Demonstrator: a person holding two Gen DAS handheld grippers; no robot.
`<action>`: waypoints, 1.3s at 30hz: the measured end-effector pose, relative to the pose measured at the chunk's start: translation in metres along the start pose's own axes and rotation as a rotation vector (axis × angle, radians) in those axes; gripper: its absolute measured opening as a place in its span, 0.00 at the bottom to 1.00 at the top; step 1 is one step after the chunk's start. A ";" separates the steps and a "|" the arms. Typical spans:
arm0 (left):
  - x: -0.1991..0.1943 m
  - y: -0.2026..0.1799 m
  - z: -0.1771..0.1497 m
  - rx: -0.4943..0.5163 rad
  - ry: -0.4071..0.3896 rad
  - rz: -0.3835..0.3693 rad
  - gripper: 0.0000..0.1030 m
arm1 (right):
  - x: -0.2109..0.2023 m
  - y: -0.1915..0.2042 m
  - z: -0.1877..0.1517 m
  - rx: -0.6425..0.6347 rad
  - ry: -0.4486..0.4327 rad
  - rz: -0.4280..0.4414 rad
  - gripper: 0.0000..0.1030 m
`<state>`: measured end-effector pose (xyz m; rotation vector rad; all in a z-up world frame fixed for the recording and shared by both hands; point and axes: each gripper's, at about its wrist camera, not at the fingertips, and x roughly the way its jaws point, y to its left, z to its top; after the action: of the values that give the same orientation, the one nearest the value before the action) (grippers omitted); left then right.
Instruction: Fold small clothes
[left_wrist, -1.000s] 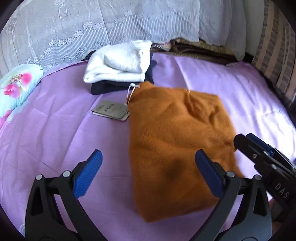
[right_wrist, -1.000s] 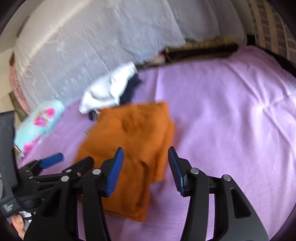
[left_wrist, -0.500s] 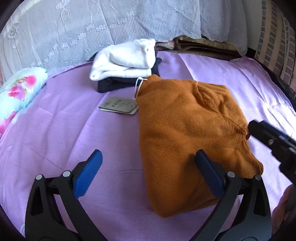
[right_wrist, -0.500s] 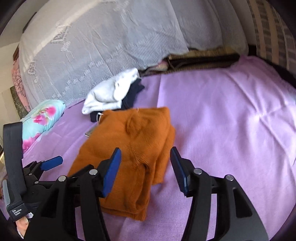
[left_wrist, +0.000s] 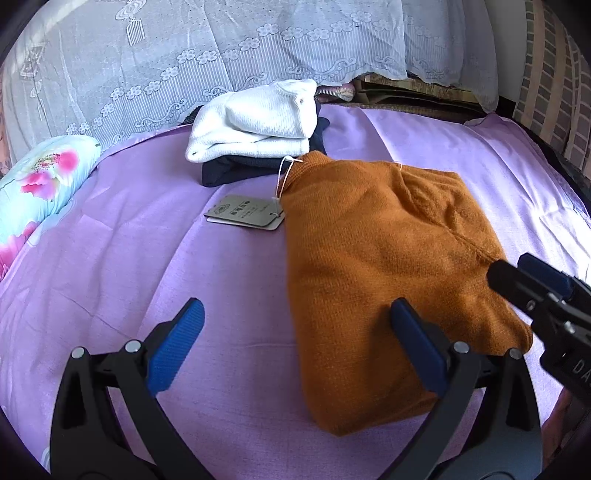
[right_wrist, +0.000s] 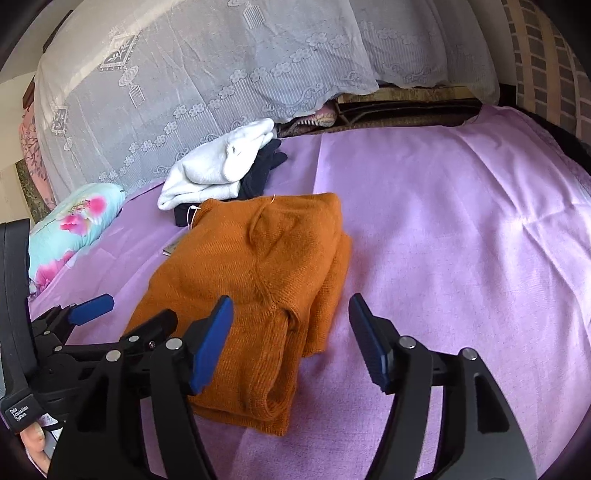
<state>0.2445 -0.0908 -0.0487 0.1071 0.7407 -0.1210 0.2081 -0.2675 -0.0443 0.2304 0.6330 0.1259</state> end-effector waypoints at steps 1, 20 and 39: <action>0.000 0.000 0.000 -0.001 0.001 -0.002 0.98 | -0.001 0.000 0.000 0.002 -0.003 0.000 0.64; 0.039 0.027 0.015 -0.161 0.166 -0.254 0.96 | 0.050 -0.015 0.008 0.197 0.187 0.175 0.76; -0.031 0.007 -0.008 -0.024 0.025 -0.045 0.98 | -0.044 0.025 -0.016 -0.055 -0.106 -0.053 0.91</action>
<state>0.2174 -0.0805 -0.0332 0.0686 0.7698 -0.1539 0.1625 -0.2493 -0.0251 0.1656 0.5291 0.0799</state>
